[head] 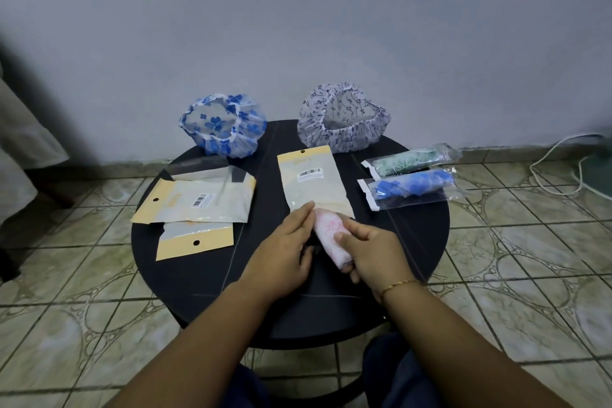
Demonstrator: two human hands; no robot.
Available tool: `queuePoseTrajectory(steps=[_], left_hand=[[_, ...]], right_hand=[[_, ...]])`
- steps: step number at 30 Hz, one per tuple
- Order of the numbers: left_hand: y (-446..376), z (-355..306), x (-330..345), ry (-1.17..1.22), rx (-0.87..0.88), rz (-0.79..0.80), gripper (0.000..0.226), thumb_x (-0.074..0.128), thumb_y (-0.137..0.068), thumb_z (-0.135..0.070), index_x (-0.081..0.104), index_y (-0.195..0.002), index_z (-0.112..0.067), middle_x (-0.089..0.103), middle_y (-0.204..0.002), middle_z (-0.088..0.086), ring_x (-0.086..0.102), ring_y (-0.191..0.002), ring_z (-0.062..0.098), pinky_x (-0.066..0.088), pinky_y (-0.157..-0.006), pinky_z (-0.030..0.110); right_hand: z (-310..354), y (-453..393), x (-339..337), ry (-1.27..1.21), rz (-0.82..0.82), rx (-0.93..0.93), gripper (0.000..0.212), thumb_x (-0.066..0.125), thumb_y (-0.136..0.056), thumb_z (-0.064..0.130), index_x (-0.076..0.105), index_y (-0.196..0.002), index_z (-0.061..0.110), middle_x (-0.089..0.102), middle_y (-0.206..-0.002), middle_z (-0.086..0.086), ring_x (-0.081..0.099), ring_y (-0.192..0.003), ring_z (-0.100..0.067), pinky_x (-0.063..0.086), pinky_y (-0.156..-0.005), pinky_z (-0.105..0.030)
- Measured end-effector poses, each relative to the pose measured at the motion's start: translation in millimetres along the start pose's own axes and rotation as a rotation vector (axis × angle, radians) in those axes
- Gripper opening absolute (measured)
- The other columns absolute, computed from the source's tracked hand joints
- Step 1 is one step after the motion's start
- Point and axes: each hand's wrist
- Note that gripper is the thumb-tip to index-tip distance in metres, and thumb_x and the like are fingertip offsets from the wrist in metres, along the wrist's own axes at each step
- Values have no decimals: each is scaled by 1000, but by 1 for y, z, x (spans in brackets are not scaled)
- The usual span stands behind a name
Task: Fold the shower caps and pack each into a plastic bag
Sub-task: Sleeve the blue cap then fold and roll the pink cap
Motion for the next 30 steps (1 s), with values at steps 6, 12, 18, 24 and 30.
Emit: queuePoseTrajectory(steps=[6, 12, 18, 24, 30], left_hand=[[2, -4, 6, 32, 20, -14, 64, 46, -88, -9, 26, -147, -22, 12, -154, -18, 21, -142, 10, 34, -107, 24], [2, -6, 4, 29, -10, 4, 66, 47, -91, -10, 19, -149, -24, 5, -155, -21, 21, -141, 4, 37, -103, 19], [2, -7, 2, -11, 48, 10, 61, 47, -91, -13, 26, -147, -21, 9, -152, -21, 19, -142, 6, 33, -105, 19], [5, -7, 2, -88, 62, -4, 59, 48, -87, -18, 35, -144, -16, 21, -151, -15, 26, -138, 6, 23, -107, 17], [5, -8, 0, -97, 60, 13, 54, 44, -88, -24, 40, -142, -16, 33, -150, -10, 33, -137, 12, 27, -109, 20]], right_hand=[[2, -7, 7, -103, -28, 31, 32, 57, -91, 13, 59, -123, 12, 68, -102, -11, 53, -41, -3, 41, -38, -16], [0, -15, 10, -311, 201, 92, 53, 39, -78, -13, 62, -118, 13, 66, -110, -7, 55, -84, -17, 42, -60, -23], [-3, -27, 19, -249, -115, 23, 30, 58, -83, -9, 56, -102, 14, 62, -99, -10, 66, -73, -19, 56, -57, -21], [-1, -30, 25, 598, -313, -314, 19, 65, -84, 22, 49, -94, 17, 45, -103, 0, 54, -87, -20, 45, -68, -31], [-4, -39, 20, 983, -422, -537, 52, 71, -74, 26, 50, -122, 20, 44, -123, -10, 41, -114, -30, 33, -87, -40]])
Point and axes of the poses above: each hand's wrist, its own y-axis away from the middle knuckle, its own x-axis out of the palm, z = x × y
